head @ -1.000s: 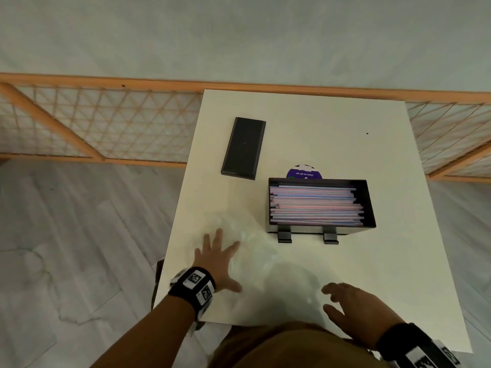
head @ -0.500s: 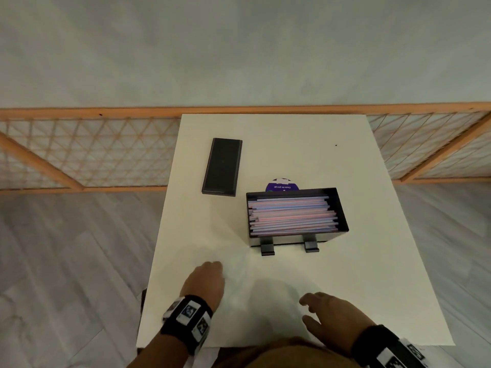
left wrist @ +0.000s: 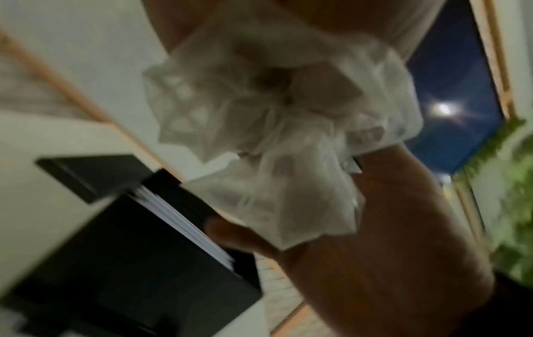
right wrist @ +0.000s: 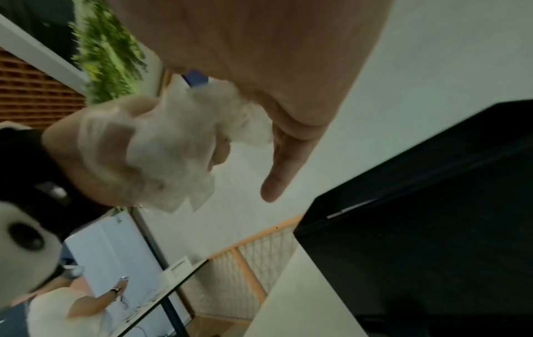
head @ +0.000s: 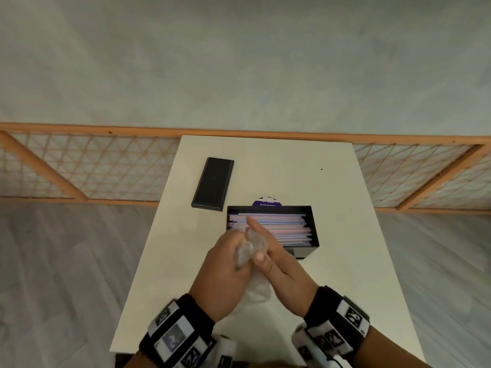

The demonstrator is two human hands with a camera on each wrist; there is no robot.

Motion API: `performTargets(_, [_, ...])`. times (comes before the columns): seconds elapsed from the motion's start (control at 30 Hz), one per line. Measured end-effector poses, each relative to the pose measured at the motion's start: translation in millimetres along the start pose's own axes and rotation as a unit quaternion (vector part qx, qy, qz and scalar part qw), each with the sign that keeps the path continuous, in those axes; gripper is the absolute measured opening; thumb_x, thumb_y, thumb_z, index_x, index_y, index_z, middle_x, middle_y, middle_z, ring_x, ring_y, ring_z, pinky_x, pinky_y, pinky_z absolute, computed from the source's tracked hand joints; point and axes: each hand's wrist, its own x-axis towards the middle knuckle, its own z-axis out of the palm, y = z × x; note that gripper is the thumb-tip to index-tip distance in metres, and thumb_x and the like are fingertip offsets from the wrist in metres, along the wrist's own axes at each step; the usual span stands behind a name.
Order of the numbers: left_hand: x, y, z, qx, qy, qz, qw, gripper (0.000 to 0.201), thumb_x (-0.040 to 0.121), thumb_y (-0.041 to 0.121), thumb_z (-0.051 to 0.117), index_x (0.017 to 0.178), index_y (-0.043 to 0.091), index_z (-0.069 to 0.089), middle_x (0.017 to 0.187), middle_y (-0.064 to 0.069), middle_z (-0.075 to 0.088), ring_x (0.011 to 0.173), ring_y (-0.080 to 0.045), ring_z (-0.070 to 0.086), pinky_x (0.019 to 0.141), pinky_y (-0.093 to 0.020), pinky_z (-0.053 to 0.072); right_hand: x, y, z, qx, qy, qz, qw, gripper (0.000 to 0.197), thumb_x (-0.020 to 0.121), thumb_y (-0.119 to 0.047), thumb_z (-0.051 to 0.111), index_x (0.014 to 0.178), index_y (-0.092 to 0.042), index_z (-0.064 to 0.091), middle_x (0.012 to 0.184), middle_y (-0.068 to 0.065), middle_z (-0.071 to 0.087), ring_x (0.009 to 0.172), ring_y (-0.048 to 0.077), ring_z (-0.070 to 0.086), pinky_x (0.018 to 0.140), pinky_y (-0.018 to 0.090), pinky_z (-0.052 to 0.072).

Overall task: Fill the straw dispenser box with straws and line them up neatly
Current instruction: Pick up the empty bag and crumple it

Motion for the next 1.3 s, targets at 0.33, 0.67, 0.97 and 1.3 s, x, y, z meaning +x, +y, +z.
performTargets(0.33, [2.3,43.6,26.1,-0.494,-0.014,-0.264,0.828,0.036,0.086,0.034,0.058,0.108,0.007,0.064,0.106,-0.02,0.067,0.1,-0.031,0.068,0.096,-0.043,0.052,-5.6,4.3,-5.3,-0.187,0.036,-0.099,0.977,0.021,0.101,-0.042,0.052,0.118,-0.03,0.048,0.113,-0.007,0.056,0.104,0.005,0.056,0.084,0.021,0.043])
performTargets(0.67, [-47.1,10.7,64.2,0.06,0.019,0.079,0.995,0.07,0.098,0.056,0.053,0.153,0.018,0.035,0.157,0.004,0.039,0.152,-0.012,0.025,0.124,-0.036,0.027,-10.9,16.1,-5.5,-0.108,-0.115,-0.074,0.985,0.014,0.093,-0.007,0.051,0.106,-0.005,0.056,0.099,-0.007,0.054,0.099,-0.009,0.053,0.087,0.011,0.045])
performTargets(0.97, [-68.2,-42.7,49.7,0.122,0.013,0.11,0.986,0.069,0.099,0.036,0.065,0.155,0.011,0.035,0.149,-0.009,0.05,0.137,-0.017,0.038,0.121,-0.038,0.03,-13.5,22.6,13.7,0.314,-0.141,0.263,0.901,0.038,0.084,-0.02,0.055,0.116,-0.001,0.065,0.106,0.024,0.068,0.099,0.032,0.068,0.083,0.041,0.056])
performTargets(1.3, [-118.9,-195.7,-83.9,0.035,0.178,-0.239,0.954,0.028,0.11,0.036,0.037,0.103,0.019,0.058,0.091,0.003,0.064,0.083,-0.018,0.061,0.071,-0.033,0.044,-7.3,42.0,66.5,-0.17,-0.252,0.293,0.906,0.049,0.096,-0.045,0.063,0.142,-0.049,0.046,0.13,-0.028,0.063,0.118,-0.005,0.06,0.108,0.035,0.047])
